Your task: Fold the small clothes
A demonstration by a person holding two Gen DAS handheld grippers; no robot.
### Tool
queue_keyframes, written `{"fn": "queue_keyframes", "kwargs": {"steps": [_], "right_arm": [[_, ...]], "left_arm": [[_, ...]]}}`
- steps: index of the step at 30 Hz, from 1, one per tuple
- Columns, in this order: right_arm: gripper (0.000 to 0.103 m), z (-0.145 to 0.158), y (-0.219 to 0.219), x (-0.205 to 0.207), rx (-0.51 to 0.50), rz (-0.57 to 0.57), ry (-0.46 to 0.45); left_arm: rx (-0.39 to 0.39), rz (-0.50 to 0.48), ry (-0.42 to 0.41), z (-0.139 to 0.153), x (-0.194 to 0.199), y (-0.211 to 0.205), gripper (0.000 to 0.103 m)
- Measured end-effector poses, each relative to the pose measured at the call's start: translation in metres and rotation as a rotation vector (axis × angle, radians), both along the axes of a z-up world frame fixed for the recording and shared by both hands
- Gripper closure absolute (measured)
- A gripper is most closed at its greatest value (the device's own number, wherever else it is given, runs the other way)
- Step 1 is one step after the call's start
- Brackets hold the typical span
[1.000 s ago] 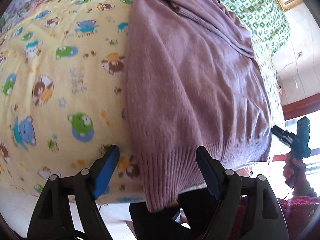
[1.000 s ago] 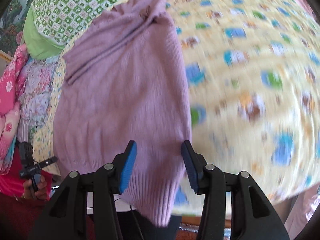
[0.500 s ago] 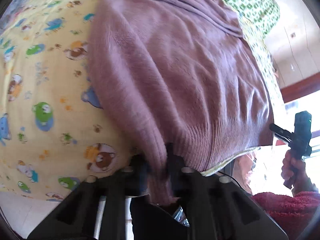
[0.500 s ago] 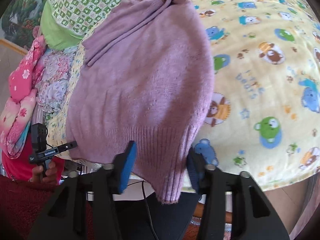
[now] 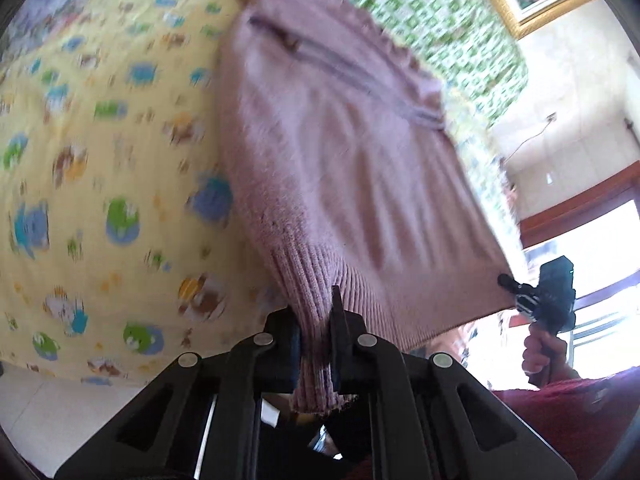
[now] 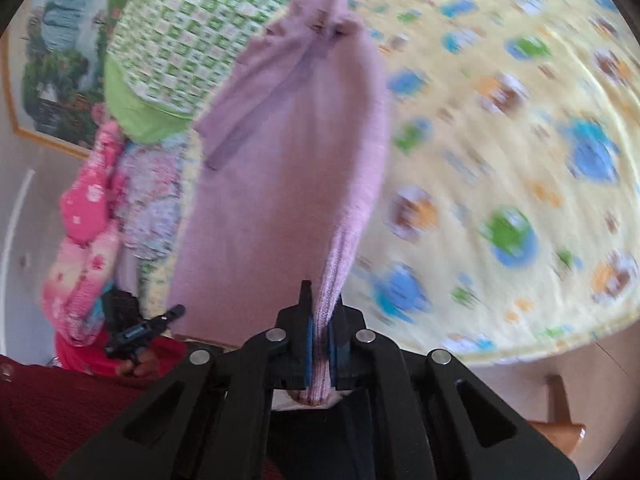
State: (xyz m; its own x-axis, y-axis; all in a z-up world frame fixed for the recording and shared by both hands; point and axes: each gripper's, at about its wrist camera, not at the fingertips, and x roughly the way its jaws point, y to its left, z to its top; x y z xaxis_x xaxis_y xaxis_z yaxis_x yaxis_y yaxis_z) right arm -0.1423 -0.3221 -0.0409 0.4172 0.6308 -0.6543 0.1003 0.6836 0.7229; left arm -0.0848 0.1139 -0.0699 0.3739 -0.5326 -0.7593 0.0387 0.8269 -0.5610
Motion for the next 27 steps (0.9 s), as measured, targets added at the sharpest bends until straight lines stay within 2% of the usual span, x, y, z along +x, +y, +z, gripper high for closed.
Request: {"fn": "queue_keyframes", "kwargs": {"steps": [7, 13, 19, 27], "right_arm": [[0.097, 0.051, -0.004, 0.044, 0.078, -0.042, -0.153], [0.097, 0.077, -0.007, 0.122, 0.081, -0.071, -0.266], [0.097, 0.081, -0.011, 0.211, 0.018, -0.111, -0.294], [0.097, 0.064, -0.017, 0.320, -0.040, -0.139, -0.280]], "left_arm": [[-0.036, 0.027, -0.155, 0.062, 0.040, 0.008, 0.094], [-0.027, 0.051, -0.263, 0.097, 0.111, 0.011, 0.094], [-0.014, 0.094, -0.308, 0.101, 0.199, 0.018, 0.094], [0.030, 0.138, -0.276, 0.081, 0.322, 0.018, 0.094]]}}
